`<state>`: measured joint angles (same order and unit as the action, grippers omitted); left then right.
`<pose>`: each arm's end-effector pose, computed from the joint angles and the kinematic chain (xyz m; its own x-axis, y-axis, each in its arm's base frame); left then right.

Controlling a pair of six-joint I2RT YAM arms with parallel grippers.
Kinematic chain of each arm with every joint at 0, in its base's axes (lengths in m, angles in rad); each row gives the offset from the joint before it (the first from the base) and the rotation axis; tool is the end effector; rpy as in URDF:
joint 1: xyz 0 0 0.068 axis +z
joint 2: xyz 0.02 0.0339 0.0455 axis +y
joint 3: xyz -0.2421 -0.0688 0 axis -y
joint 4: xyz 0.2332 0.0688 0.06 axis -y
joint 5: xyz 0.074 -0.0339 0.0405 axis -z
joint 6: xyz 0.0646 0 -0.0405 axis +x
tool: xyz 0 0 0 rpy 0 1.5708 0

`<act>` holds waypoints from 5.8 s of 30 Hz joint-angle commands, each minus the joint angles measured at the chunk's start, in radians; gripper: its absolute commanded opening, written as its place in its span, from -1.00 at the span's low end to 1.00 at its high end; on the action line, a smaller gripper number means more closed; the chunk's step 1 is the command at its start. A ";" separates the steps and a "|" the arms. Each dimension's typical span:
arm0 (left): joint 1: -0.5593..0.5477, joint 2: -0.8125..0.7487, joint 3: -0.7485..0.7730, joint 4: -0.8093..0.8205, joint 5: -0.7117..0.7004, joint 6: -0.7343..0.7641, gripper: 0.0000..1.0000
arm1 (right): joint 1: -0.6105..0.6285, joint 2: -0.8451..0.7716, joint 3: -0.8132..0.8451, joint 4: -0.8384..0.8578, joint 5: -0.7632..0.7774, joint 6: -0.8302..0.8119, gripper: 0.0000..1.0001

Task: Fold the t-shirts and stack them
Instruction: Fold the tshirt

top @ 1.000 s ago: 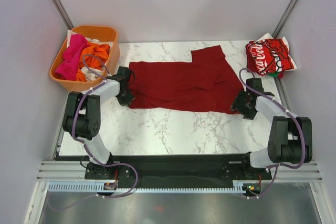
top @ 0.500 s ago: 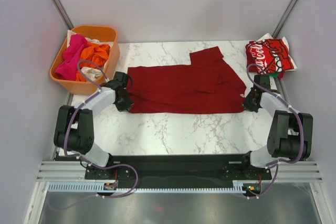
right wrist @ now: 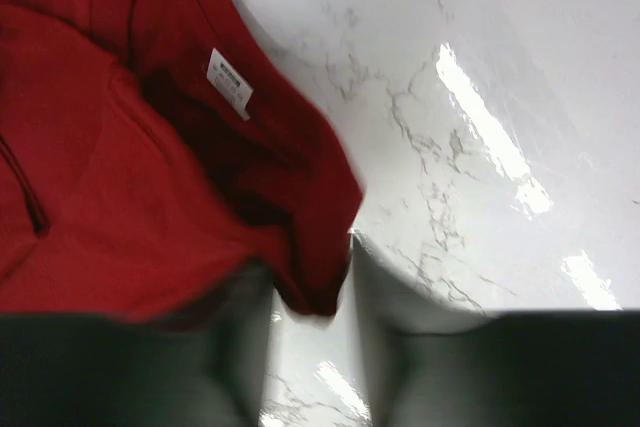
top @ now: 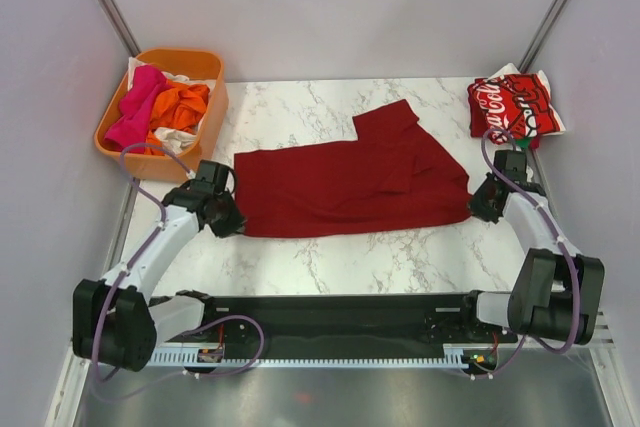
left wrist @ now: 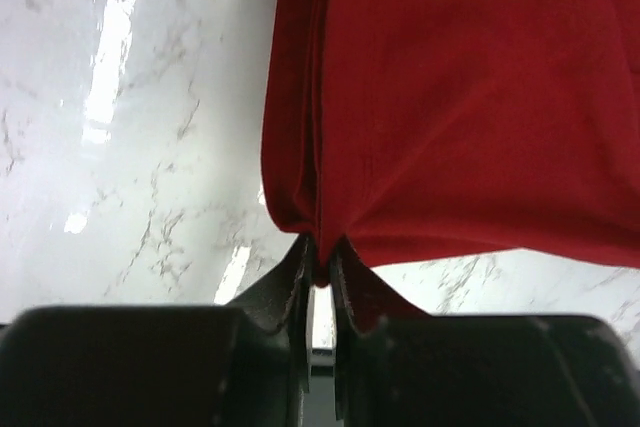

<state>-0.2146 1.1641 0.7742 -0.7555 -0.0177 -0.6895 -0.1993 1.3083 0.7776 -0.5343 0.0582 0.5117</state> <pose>0.2151 -0.0457 0.1765 -0.8176 -0.4728 -0.3287 -0.4074 0.8783 -0.2501 0.2500 -0.0543 0.1599 -0.6373 0.6274 -0.4474 0.6163 0.7635 0.1929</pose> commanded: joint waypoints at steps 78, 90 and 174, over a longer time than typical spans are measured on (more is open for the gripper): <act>-0.042 -0.124 0.097 -0.013 -0.004 0.263 0.54 | 0.422 0.453 0.416 0.128 -0.135 0.050 -0.92; -0.043 -0.118 0.096 -0.013 -0.011 0.262 0.54 | 0.431 0.626 0.712 0.073 -0.139 0.051 -0.70; 0.075 0.803 0.820 -0.148 0.039 0.386 -0.65 | 0.342 1.298 1.667 -0.027 0.071 -0.214 0.80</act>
<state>-0.1326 2.0277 1.6100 -0.9043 -0.0147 -0.3309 0.1440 2.5427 2.3558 -0.5468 0.0849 0.3237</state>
